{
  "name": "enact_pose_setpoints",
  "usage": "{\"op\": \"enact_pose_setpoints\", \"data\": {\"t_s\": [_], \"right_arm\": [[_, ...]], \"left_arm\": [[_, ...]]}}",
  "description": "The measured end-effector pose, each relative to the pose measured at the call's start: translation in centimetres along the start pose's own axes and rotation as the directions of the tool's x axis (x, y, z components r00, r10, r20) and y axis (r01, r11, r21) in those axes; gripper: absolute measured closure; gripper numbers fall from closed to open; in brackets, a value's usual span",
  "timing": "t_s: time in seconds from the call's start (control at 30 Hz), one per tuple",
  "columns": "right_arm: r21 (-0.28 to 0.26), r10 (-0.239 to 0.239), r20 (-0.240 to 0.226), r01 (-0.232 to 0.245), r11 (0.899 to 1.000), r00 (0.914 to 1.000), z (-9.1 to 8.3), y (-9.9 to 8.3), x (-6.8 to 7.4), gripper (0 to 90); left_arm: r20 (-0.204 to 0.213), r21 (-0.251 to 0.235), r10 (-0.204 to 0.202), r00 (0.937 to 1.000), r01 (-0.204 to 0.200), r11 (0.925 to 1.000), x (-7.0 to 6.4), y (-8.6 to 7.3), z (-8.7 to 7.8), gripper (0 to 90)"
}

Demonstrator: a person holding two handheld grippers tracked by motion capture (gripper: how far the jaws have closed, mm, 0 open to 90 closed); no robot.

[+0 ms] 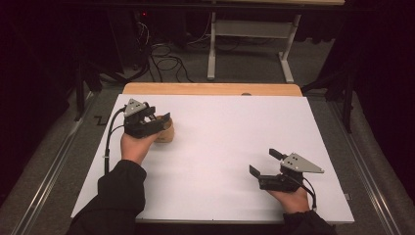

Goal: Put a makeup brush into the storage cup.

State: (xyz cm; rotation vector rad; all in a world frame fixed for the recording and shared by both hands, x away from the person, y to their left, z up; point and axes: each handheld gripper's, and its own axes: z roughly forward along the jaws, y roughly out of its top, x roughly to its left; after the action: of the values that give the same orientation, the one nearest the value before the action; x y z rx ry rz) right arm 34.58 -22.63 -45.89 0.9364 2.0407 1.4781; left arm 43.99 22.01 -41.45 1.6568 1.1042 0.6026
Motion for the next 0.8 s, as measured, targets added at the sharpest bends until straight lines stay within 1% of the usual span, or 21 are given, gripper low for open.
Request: {"op": "enact_pose_setpoints", "data": {"t_s": [0.1, 0.2, 0.3, 0.43, 0.5, 0.7, 0.8], "right_arm": [[-0.002, 0.000, 0.002, 0.000, 1.000, 1.0000, 0.0, 0.0, 0.0, 6.2], [-0.001, -0.001, 0.003, 0.001, 1.000, 1.0000, 0.0, 0.0, 0.0, 6.2], [-0.002, 0.000, 0.006, 0.000, 1.000, 1.0000, -0.1, 0.0, 0.0, 6.2], [0.000, 0.001, 0.007, -0.001, 1.000, 1.0000, -0.1, 0.0, -0.1, 6.1], [-0.001, 0.001, 0.008, -0.001, 1.000, 1.0000, 0.0, 0.0, -0.1, 6.1], [-0.001, 0.002, 0.012, -0.002, 1.000, 0.9999, -0.1, 0.0, -0.1, 6.0], [-0.002, 0.001, 0.013, -0.001, 1.000, 0.9999, -0.1, 0.1, -0.1, 5.7]], "left_arm": [[0.008, 0.000, 0.005, 1.0000, -0.005, 1.0000, -0.2, -0.3, -0.4, 30.4], [0.015, -0.005, 0.001, 0.9999, -0.001, 1.0000, -0.4, -0.5, -0.7, 26.1], [0.034, -0.001, -0.006, 0.9994, 0.006, 1.0000, -0.5, -0.8, -1.0, 23.1], [0.032, -0.002, -0.002, 0.9995, 0.002, 1.0000, -0.6, -1.1, -1.6, 17.1], [0.034, 0.001, 0.000, 0.9994, 0.000, 1.0000, -0.7, -1.2, -1.8, 15.6], [0.050, -0.006, 0.009, 0.9987, -0.009, 0.9999, -1.5, -1.6, -2.5, 10.1], [0.069, -0.012, 0.002, 0.9976, -0.001, 0.9999, -1.8, -1.8, -2.8, 4.4]]}}
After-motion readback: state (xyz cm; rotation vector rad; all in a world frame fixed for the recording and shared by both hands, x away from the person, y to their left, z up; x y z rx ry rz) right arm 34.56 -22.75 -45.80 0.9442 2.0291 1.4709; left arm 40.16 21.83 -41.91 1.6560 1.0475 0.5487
